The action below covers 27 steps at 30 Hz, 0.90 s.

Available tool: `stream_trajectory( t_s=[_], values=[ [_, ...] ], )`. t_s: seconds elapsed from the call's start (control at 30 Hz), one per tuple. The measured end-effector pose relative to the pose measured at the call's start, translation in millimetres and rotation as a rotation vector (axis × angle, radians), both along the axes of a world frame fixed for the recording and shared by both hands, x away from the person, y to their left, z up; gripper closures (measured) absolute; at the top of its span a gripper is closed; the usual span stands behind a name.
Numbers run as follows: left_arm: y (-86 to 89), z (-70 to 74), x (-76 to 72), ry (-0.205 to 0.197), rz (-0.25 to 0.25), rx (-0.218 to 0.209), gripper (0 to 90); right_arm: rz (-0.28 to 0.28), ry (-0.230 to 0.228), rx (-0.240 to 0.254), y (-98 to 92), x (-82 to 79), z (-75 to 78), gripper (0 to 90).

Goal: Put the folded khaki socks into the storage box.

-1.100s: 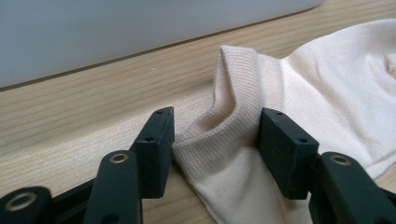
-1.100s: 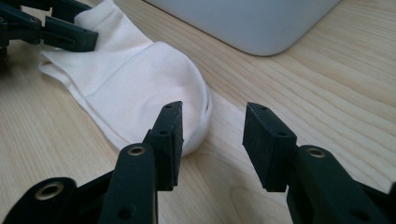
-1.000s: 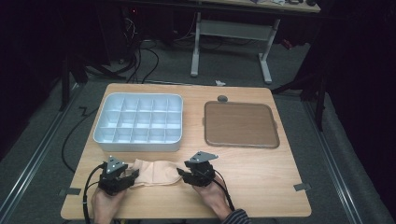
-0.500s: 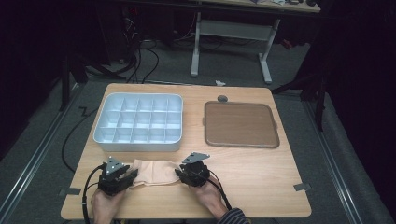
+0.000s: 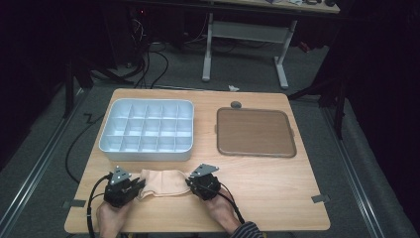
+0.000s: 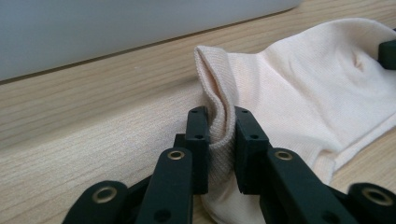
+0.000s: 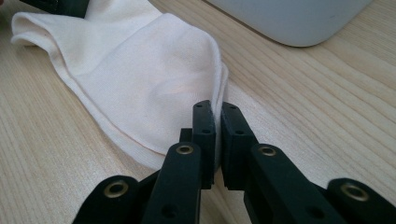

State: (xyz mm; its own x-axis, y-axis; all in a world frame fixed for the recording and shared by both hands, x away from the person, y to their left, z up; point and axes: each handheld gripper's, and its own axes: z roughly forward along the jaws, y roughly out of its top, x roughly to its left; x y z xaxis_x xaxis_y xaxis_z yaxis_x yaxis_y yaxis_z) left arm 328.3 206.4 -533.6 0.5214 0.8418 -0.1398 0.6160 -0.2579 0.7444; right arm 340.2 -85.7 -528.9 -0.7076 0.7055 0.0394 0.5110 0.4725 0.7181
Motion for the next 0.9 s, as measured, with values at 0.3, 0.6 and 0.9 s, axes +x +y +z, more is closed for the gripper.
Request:
stream_trajectory(
  t_s=[0.3,0.6,0.9],
  values=[
    [1.1,4.5,-0.6,-0.001,0.002,-0.035,79.7,-0.007,-0.010,0.022,-0.7,-0.5,3.5,86.8],
    [-7.8,13.5,-1.3,-0.015,-0.030,-0.059,79.8,-0.017,-0.036,0.045,-11.7,-2.0,10.6,86.8],
    [-21.0,18.0,1.2,-0.016,-0.056,-0.078,79.9,-0.046,-0.042,0.062,-27.7,-4.2,15.8,86.8]
  ],
)
